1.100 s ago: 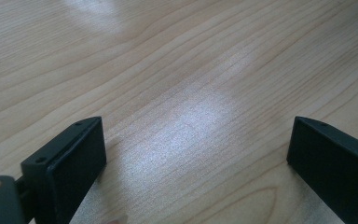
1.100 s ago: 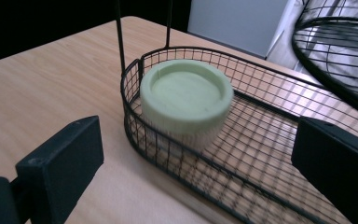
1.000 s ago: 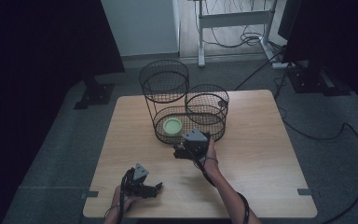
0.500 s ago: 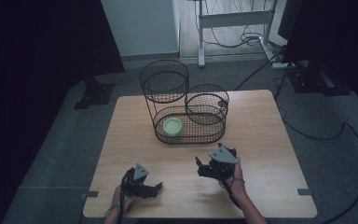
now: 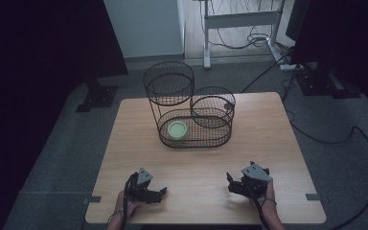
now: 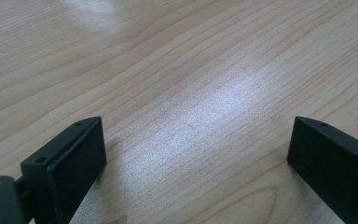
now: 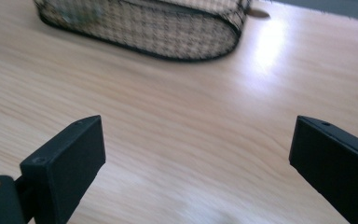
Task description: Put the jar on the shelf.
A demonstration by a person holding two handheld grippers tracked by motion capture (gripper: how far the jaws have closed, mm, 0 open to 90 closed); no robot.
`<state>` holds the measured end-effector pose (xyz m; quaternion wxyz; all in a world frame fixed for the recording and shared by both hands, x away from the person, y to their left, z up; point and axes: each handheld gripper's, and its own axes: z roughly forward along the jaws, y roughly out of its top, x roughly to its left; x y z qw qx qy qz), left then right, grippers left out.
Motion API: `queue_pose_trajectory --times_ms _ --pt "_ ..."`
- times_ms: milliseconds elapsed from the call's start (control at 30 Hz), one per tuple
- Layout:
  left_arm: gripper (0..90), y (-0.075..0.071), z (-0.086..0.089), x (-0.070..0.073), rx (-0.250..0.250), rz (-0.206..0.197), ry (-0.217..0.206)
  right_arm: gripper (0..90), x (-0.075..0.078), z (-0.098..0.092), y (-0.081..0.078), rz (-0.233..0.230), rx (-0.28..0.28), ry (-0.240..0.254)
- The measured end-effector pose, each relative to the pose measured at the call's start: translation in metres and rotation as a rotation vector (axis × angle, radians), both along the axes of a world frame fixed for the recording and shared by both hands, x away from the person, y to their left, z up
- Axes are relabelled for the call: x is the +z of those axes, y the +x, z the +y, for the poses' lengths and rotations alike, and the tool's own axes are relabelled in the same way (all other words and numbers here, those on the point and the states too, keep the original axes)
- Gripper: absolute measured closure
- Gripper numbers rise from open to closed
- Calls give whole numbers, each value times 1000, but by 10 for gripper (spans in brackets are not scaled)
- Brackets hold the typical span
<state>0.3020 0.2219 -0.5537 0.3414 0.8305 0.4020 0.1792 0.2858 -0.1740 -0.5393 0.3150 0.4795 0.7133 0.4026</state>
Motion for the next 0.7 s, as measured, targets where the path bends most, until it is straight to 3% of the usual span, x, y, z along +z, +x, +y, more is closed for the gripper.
queue_pose_trajectory --times_ms 300,700 --pt "40 0 0 0 -1 1 0 37 -12 -15 11 53 -12 2" --pt "40 0 0 0 -1 1 1 36 -15 -20 13 61 -29 4"
